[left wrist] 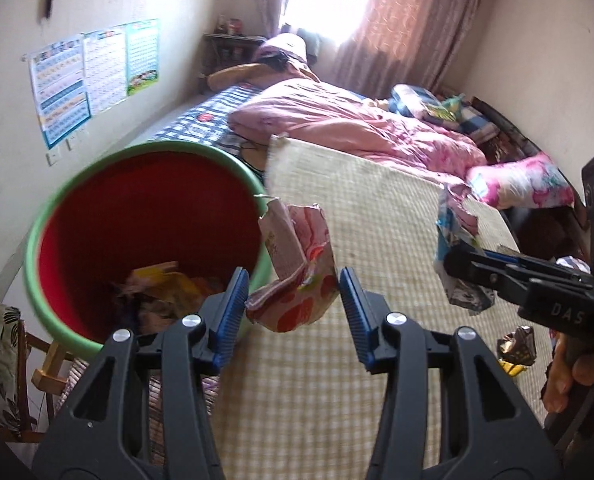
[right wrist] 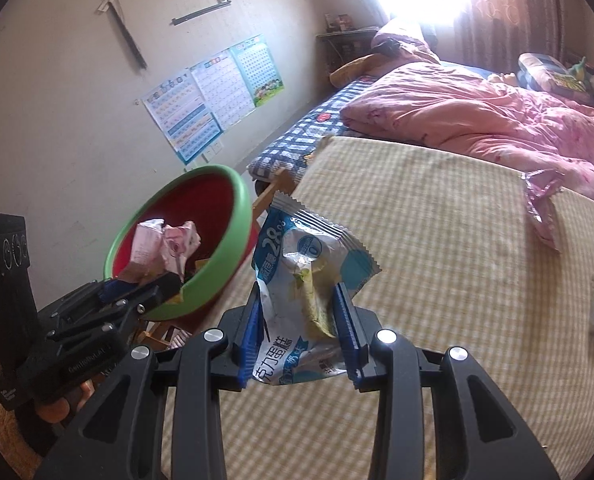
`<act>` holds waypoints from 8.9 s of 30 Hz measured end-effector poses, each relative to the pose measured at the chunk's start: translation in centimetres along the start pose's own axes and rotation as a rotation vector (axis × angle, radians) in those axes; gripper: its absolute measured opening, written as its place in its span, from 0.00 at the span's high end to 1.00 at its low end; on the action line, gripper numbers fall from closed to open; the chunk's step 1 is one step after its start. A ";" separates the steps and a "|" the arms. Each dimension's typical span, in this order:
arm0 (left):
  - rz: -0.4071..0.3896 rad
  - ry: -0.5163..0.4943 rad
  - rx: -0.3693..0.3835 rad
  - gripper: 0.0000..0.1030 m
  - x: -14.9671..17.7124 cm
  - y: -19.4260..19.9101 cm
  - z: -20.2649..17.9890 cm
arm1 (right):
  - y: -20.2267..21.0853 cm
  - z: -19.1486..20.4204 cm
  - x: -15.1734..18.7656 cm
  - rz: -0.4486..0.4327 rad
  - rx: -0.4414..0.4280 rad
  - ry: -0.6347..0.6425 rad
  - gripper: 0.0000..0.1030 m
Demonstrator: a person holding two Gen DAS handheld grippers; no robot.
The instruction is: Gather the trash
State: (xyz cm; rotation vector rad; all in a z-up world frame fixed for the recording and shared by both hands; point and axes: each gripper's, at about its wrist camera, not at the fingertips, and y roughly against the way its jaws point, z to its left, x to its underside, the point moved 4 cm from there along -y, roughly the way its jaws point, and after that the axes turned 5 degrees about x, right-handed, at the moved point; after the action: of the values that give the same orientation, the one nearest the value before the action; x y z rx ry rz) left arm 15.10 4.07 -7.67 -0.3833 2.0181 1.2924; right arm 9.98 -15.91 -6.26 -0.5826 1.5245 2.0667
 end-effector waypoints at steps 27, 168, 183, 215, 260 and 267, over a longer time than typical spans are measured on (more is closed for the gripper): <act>-0.024 0.013 -0.034 0.59 -0.3 1.7 5.4 | -2.5 5.0 -0.2 0.012 -0.023 0.004 0.66; 0.290 -0.104 0.254 0.83 11.5 -2.2 -11.9 | 5.5 -15.8 12.6 0.155 0.137 -0.194 0.72; 0.179 -0.071 0.251 0.40 9.6 1.5 -8.6 | 4.8 -10.7 6.6 0.028 0.058 -0.119 0.73; 0.148 0.004 0.127 0.73 8.1 1.2 -4.1 | 1.8 -4.6 4.8 0.046 -0.033 -0.068 0.73; -0.032 0.094 0.002 0.73 -0.6 3.5 7.6 | -2.5 3.7 -0.5 0.020 -0.075 -0.025 0.73; -0.028 0.109 -0.018 0.73 -0.5 3.5 9.2 | -3.5 5.2 -0.9 0.028 -0.089 -0.011 0.73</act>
State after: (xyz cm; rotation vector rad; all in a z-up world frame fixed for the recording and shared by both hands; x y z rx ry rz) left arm 17.06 13.78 -7.35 -0.4981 2.0850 1.2983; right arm 12.66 -10.25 -6.83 -0.5846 1.4478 2.1647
